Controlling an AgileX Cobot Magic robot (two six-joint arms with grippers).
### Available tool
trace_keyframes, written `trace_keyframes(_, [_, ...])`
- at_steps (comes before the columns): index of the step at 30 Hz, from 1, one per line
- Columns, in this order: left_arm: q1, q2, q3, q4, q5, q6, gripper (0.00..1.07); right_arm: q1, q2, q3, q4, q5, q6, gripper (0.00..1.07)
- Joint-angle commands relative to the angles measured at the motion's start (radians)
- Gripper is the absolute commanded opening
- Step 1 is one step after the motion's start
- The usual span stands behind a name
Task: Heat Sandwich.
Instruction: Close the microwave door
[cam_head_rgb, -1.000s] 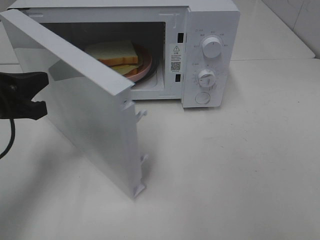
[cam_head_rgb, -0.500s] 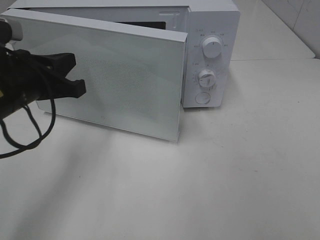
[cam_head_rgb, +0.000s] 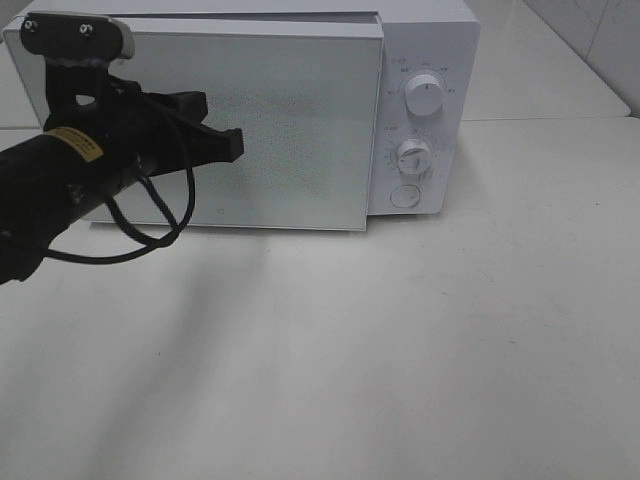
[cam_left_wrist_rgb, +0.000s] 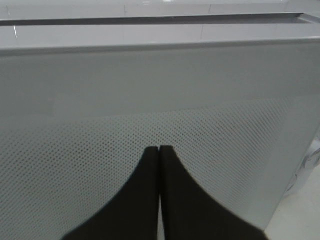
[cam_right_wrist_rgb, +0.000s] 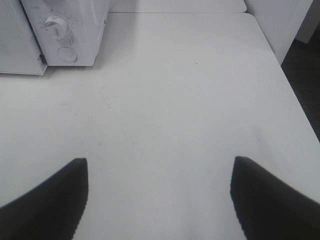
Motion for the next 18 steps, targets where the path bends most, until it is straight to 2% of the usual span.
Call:
trace_keyframes(1, [-0.006, 0.023, -0.055, -0.013, 0.02, 0.004, 0.0, -0.007, -0.027, 0.002, 0.004, -0.015, -0.013, 0.75])
trace_keyframes(18, [-0.007, 0.138, -0.242, -0.042, 0.11, 0.003, 0.0, -0.007, -0.027, 0.002, 0.004, -0.015, -0.013, 0.75])
